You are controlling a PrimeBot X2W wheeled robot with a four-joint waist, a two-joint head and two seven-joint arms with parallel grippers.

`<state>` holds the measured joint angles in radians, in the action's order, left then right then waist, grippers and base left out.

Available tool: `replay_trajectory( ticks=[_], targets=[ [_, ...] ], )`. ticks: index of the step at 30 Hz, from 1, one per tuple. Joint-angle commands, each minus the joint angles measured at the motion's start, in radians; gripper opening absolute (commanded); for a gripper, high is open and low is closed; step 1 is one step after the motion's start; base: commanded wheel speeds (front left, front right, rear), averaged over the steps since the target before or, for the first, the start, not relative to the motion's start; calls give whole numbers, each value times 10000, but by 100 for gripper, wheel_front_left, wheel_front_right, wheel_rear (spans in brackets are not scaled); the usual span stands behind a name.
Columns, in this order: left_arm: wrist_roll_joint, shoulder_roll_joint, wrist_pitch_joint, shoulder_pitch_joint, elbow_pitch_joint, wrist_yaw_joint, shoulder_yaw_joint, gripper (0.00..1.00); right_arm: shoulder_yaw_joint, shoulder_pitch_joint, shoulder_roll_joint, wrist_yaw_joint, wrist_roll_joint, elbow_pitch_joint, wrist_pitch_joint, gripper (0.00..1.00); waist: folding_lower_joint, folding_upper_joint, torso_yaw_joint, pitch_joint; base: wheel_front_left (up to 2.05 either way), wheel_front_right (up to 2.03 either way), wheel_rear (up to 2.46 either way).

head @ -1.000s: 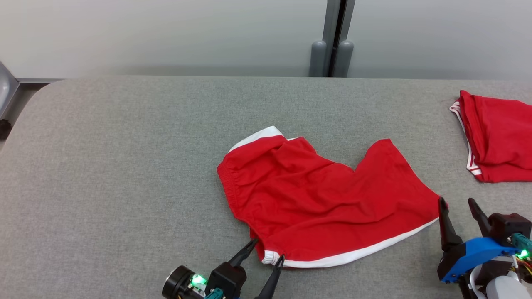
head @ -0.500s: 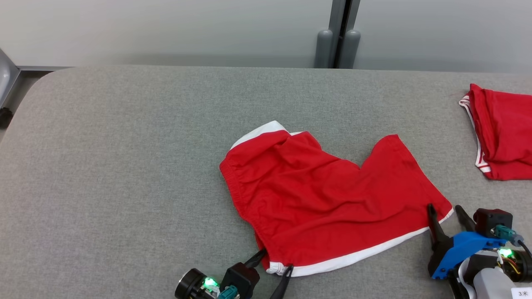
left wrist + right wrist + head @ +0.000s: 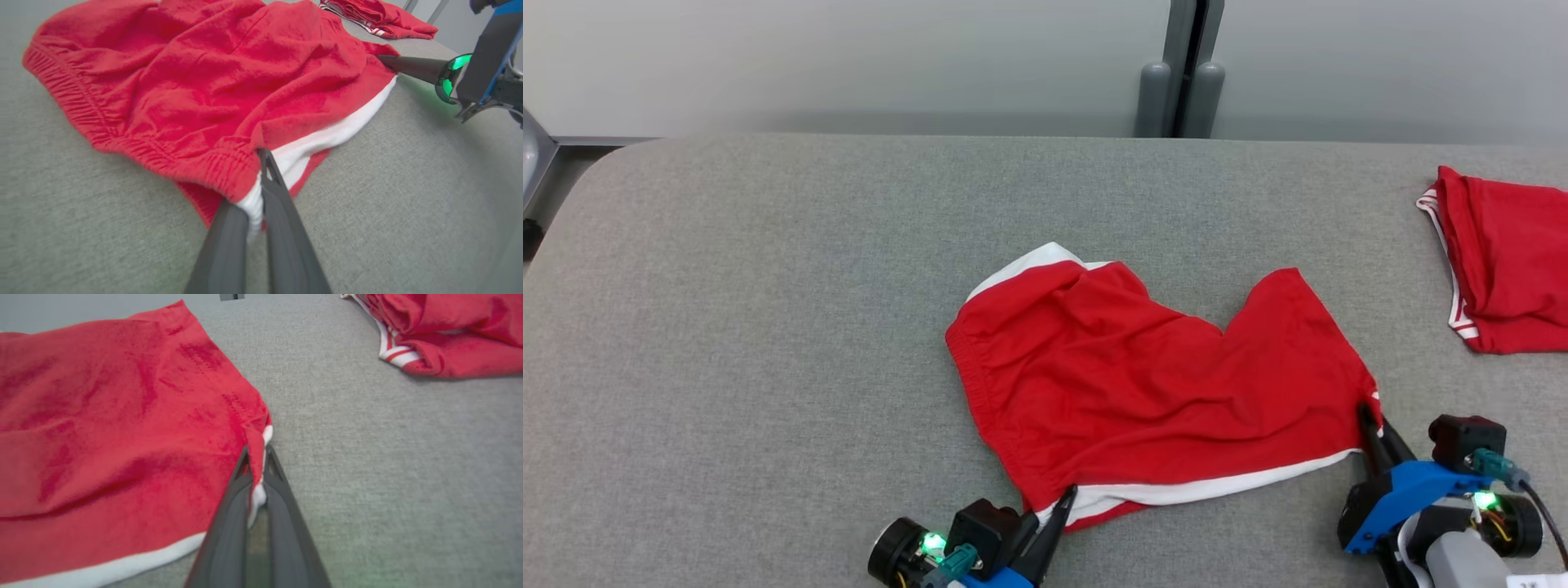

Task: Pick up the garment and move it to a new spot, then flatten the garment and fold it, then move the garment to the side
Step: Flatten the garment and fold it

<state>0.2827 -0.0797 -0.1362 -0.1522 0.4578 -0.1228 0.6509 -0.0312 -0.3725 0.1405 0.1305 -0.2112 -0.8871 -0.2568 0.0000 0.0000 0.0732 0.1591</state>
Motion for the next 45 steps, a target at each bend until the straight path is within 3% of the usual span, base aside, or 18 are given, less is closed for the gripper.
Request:
replay_trajectory(
  ticks=[1, 7, 15, 20, 24, 28, 34, 45],
  targets=[
    [80, 1, -134, -192, 47, 105, -153, 0, 221, 365, -95, 7, -168, 243, -35, 0, 0, 0, -88, -137, 0, 0, 0],
    [271, -68, -367, -176, -75, 189, -362, 0, 874, 1230, -224, 7, -673, 1572, -71, 0, 0, 0, -225, -385, 0, 0, 0],
    [522, -295, -518, -335, -720, 276, -685, 0, 1275, 2338, -432, 7, -1710, 4294, 483, 0, 0, 0, -418, -381, 0, 0, 0],
    [596, -512, -430, -1203, -1092, 272, -1007, 0, 1066, 1707, -369, 7, -2084, 5725, 978, 0, 0, 0, -504, -178, 0, 0, 0],
    [696, -736, -273, -2533, -1285, 190, -1444, 0, 897, 502, -384, 7, -2392, 6182, 1369, 0, 0, 0, -632, 128, 0, 0, 0],
    [703, -1009, -33, -4420, -1083, 76, -1746, 0, 765, -1538, -546, 7, -2610, 5835, 1782, 0, 0, 0, -806, 749, 0, 0, 0],
    [787, -1146, 63, -7883, -293, -45, -1828, 0, 530, -5180, -632, 7, -2256, 4306, 1878, 0, 0, 0, -872, 2006, 0, 0, 0],
    [1253, -1160, -678, -12814, 1991, -73, -1531, 0, 118, -10236, -573, 7, -2307, 1718, 1364, 0, 0, 0, -977, 3251, 0, 0, 0]
  ],
)
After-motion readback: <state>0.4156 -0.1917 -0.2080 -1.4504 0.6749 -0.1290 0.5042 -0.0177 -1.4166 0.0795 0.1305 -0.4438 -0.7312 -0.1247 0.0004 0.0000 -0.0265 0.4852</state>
